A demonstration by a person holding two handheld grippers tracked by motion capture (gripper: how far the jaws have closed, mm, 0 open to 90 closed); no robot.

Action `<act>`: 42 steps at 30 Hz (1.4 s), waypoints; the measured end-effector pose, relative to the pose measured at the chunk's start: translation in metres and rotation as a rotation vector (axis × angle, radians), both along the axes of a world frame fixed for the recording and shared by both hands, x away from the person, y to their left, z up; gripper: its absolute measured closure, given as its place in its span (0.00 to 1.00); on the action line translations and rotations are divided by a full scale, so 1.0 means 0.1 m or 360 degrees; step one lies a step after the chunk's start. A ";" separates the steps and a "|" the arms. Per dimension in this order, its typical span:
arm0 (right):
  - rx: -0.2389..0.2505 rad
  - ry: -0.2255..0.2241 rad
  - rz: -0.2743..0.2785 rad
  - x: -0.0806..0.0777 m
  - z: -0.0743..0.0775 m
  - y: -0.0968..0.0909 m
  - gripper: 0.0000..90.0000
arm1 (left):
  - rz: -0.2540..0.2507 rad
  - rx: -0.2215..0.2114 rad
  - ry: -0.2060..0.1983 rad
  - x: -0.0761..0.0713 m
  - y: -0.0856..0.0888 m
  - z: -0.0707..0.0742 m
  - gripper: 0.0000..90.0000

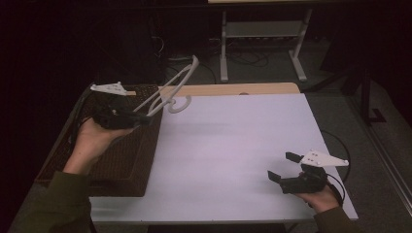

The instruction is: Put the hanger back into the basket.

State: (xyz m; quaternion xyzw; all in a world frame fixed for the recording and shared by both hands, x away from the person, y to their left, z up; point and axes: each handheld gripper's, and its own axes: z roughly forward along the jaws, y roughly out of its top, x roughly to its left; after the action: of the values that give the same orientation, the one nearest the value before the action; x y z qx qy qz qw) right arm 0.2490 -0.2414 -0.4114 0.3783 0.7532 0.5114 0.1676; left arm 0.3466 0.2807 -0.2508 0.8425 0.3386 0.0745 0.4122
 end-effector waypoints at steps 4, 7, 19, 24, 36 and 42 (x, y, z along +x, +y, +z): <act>0.0000 -0.0008 -0.0004 0.00 0.00 -0.01 0.05 | 0.0070 0.0010 0.0016 -0.02 0.26 -0.01 0.91; 0.0002 -0.0007 -0.0015 0.00 0.00 -0.01 0.05 | 0.0106 0.0021 0.0026 -0.04 0.45 -0.02 0.91; 0.0006 -0.0010 -0.0038 0.01 0.00 -0.02 0.05 | 0.0176 0.0067 0.0085 -0.13 0.97 -0.16 0.91; 0.0000 -0.0005 -0.0043 0.02 0.00 -0.02 0.05 | 0.0178 0.0076 0.0107 -0.15 1.11 -0.21 0.91; -0.0007 -0.0015 -0.0047 0.01 0.01 -0.02 0.05 | 0.0159 0.0108 0.0197 -0.17 1.19 -0.36 0.91; -0.0007 -0.0018 -0.0051 0.02 0.01 -0.02 0.05 | 0.0137 0.0117 0.0243 -0.16 1.20 -0.42 0.91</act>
State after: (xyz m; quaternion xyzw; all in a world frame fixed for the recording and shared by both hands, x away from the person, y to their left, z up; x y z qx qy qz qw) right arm 0.2508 -0.2433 -0.4108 0.3872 0.7472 0.5090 0.1809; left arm 0.3304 0.4007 -0.2927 0.8450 0.4019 0.0402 0.3505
